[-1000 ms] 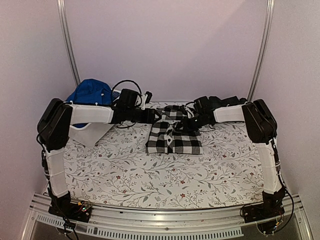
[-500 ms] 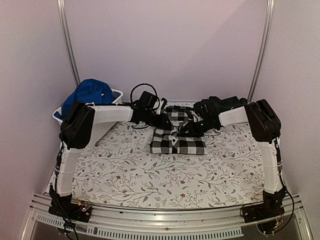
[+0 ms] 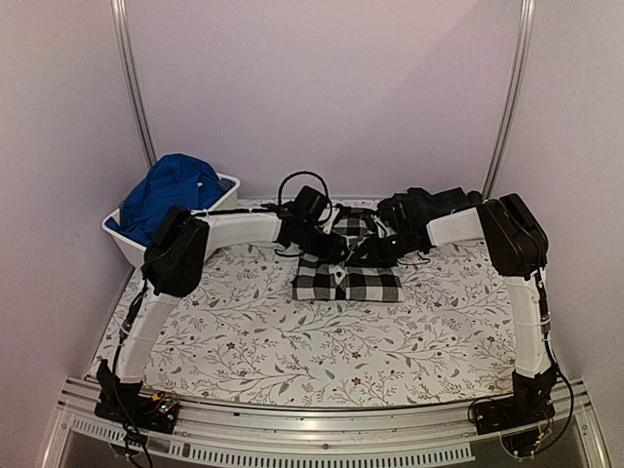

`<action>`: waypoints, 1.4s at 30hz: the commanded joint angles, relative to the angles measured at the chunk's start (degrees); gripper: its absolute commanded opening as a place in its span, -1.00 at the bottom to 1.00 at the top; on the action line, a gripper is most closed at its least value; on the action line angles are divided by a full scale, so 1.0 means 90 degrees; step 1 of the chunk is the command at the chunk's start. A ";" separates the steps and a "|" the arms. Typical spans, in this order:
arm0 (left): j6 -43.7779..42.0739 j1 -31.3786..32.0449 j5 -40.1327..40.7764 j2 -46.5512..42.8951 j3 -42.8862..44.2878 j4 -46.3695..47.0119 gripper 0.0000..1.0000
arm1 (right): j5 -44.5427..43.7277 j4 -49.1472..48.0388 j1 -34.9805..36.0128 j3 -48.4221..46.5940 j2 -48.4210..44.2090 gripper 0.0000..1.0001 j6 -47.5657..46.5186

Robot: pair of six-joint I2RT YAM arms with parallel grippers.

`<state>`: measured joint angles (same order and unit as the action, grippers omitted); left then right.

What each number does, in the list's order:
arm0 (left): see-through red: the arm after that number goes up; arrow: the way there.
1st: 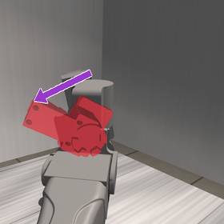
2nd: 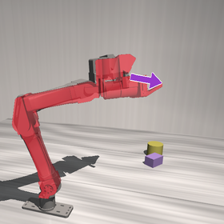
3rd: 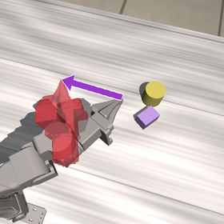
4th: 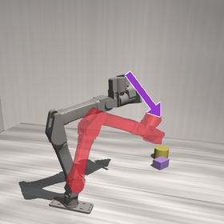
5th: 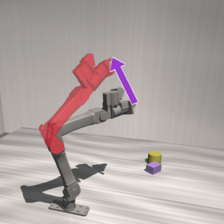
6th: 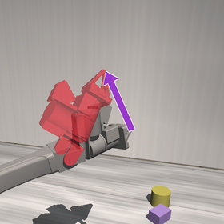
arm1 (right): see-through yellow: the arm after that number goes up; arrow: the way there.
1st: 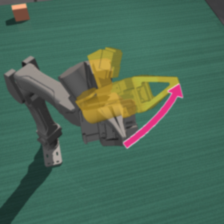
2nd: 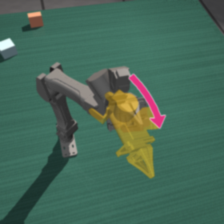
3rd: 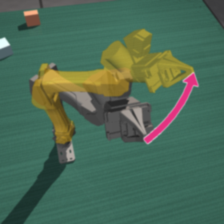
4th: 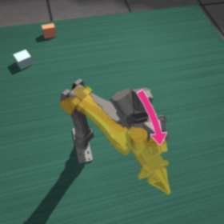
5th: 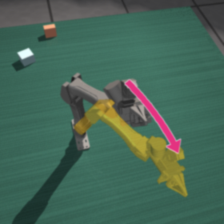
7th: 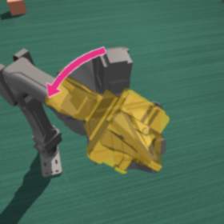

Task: Fold and stack the mixed laundry pile
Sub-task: Smooth out the 2/3-rectangle-folded shirt at the center of the board.

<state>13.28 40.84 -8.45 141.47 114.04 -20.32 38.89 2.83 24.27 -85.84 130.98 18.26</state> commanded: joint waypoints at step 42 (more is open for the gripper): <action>0.0631 -0.0410 -0.1790 -0.1221 -0.2279 0.3306 -0.84 | 0.0499 -0.0379 -0.0037 -0.0873 0.0341 -0.43 0.0374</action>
<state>18.81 37.30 -22.74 129.03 91.09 8.16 42.63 -0.25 24.73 -91.59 132.09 20.40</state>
